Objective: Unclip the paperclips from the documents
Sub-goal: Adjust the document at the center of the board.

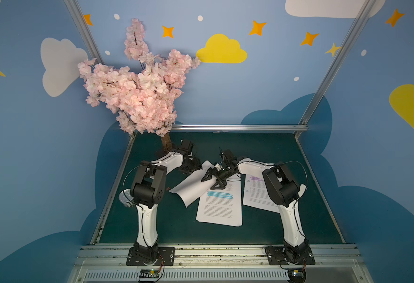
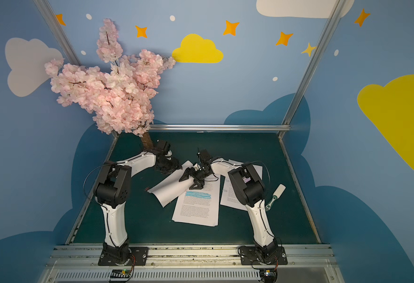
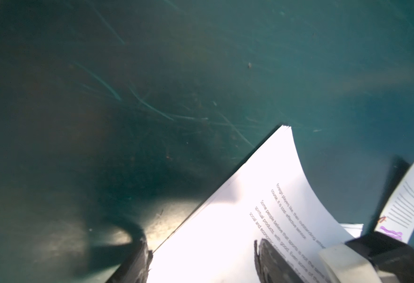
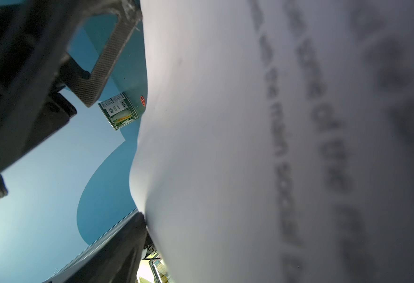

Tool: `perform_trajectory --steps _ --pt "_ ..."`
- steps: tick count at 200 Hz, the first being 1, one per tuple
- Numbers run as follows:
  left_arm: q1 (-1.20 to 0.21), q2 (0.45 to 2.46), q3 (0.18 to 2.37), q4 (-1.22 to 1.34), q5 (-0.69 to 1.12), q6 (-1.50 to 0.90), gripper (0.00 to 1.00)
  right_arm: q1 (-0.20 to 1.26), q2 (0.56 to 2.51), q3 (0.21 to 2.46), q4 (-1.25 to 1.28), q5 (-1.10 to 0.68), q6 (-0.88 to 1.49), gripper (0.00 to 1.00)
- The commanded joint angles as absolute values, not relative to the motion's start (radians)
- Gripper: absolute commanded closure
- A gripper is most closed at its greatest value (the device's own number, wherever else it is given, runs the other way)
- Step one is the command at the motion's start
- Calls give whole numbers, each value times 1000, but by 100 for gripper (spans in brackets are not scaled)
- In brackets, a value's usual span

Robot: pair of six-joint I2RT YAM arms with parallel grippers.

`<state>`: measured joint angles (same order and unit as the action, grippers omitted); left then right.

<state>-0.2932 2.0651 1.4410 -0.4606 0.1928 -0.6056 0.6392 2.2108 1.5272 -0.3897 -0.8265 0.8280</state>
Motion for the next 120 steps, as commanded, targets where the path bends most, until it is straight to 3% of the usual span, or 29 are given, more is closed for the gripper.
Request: perform_trajectory --steps 1,53,85,120 --pt "-319 2107 1394 -566 281 -631 30 647 2265 1532 -368 -740 814 27" --pt "-315 2104 1395 -583 279 -609 30 638 2247 1587 -440 -784 818 53" --pt "-310 2098 1453 -638 255 -556 30 634 2220 1592 -471 -816 824 77" --pt "-294 2097 1502 -671 258 -521 30 630 2223 1611 -496 -849 826 78"
